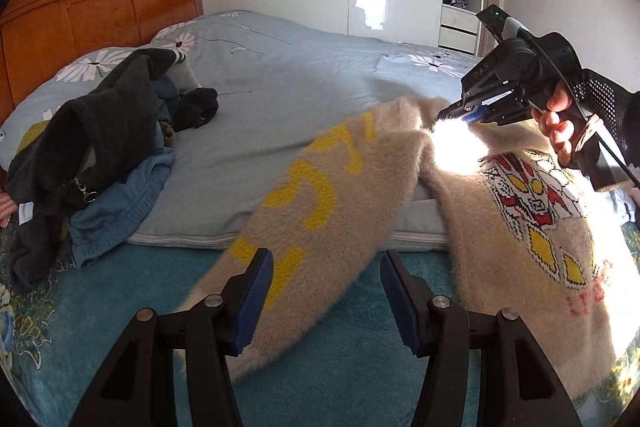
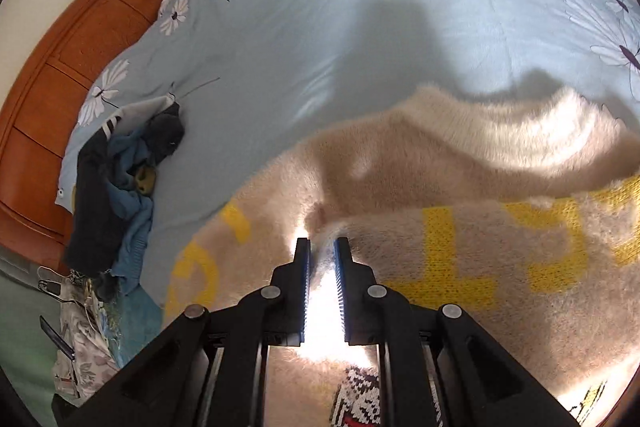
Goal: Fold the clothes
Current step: 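Grasp the sweater body with the right gripper and fold it toward the left gripper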
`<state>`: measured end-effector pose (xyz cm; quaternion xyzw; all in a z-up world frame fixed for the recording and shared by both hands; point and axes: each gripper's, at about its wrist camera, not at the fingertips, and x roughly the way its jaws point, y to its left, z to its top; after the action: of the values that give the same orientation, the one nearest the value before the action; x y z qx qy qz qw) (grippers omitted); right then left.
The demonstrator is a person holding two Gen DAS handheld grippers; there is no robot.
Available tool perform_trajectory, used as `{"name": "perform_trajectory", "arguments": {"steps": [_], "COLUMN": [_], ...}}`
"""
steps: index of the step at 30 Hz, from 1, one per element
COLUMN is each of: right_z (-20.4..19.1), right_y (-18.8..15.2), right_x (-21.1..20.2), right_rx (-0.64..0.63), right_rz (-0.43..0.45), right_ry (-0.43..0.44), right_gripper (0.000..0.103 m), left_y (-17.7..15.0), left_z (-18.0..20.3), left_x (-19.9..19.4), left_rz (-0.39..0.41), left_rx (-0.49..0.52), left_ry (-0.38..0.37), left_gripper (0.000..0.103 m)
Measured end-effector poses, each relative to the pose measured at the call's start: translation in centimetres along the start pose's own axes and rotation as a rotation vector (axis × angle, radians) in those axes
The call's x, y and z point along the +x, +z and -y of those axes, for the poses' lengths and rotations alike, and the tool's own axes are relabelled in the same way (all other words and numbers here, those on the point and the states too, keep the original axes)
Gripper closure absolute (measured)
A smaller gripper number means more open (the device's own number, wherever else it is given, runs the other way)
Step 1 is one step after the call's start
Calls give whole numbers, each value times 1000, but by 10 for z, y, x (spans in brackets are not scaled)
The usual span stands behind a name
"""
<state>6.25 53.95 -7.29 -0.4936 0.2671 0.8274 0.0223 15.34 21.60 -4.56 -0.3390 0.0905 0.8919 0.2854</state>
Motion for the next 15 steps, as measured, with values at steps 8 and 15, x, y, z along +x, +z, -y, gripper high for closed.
{"name": "perform_trajectory", "arguments": {"steps": [8,15], "right_z": [-3,99], "right_y": [-4,-42], "right_x": [-69,-157], "right_rx": [-97,-113], "right_rz": [105,277], "right_ry": [125,-168], "right_gripper": [69,61], "left_y": [86,131], "left_z": [54,83], "left_x": [37,138], "left_rz": [21,-190], "left_rx": [65,-40], "left_ry": [-186,-287], "left_gripper": [40,39]}}
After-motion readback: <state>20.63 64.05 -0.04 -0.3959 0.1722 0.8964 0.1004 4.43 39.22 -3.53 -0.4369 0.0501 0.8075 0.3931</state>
